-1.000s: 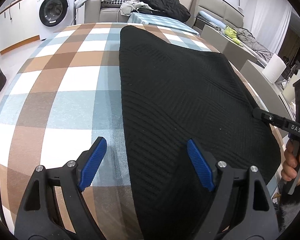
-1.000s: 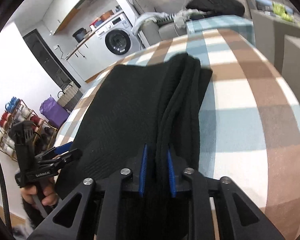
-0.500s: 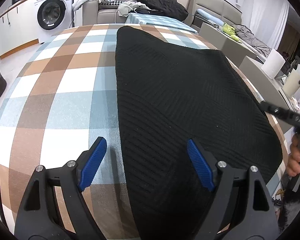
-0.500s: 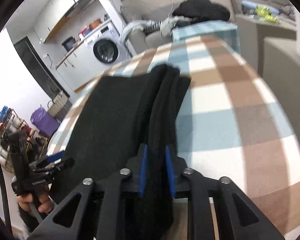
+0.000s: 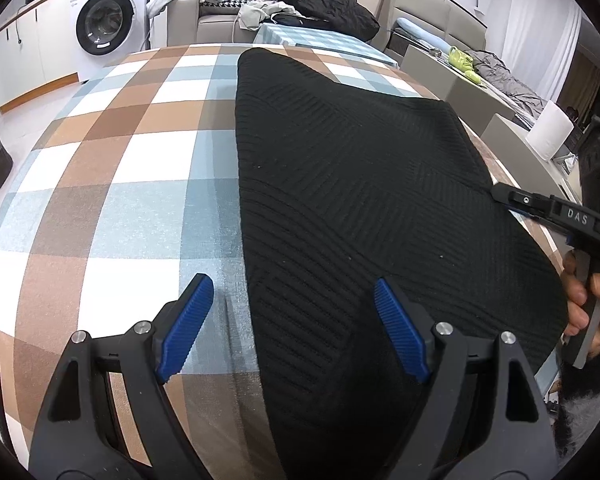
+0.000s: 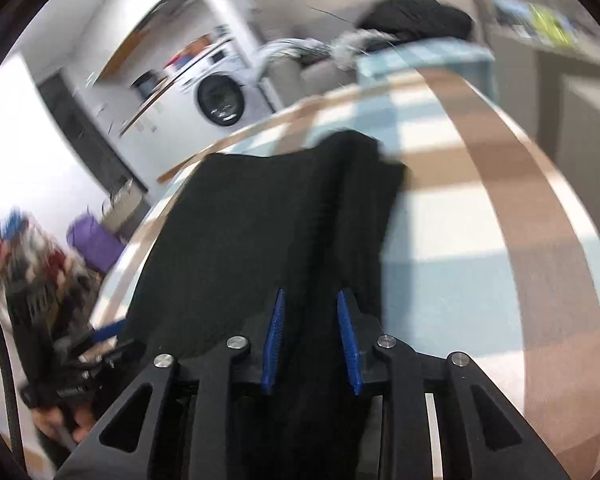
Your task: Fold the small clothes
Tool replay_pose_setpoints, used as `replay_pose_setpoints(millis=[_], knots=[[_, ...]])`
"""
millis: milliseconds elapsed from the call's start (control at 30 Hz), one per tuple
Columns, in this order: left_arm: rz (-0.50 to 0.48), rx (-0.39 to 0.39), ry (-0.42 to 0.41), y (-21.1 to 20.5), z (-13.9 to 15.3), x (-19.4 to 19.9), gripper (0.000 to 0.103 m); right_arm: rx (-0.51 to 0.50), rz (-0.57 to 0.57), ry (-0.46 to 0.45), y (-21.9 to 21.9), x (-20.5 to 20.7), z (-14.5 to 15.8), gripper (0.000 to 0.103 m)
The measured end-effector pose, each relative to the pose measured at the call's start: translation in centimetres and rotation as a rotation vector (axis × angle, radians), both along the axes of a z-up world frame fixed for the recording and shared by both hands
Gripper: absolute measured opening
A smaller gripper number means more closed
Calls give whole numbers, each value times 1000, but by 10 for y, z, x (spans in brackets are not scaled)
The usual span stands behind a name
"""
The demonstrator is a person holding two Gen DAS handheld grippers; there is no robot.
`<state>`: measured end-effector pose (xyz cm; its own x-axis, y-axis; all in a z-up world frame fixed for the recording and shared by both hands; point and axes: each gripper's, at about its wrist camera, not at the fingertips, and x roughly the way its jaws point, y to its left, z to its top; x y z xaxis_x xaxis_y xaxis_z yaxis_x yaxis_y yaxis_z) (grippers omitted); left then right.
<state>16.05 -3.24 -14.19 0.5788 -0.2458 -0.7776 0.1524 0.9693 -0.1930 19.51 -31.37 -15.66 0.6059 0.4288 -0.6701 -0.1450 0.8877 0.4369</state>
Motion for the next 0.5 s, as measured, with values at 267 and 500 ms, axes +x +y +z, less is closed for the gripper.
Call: replay_pose_setpoints(millis=[267,500], knots=[[-3,7,1,0,-1,3,81,13,11,-54,0,-10,19,25],[0,16,-7,0,1,3,81,-29,103,-38,32,11,8,8]])
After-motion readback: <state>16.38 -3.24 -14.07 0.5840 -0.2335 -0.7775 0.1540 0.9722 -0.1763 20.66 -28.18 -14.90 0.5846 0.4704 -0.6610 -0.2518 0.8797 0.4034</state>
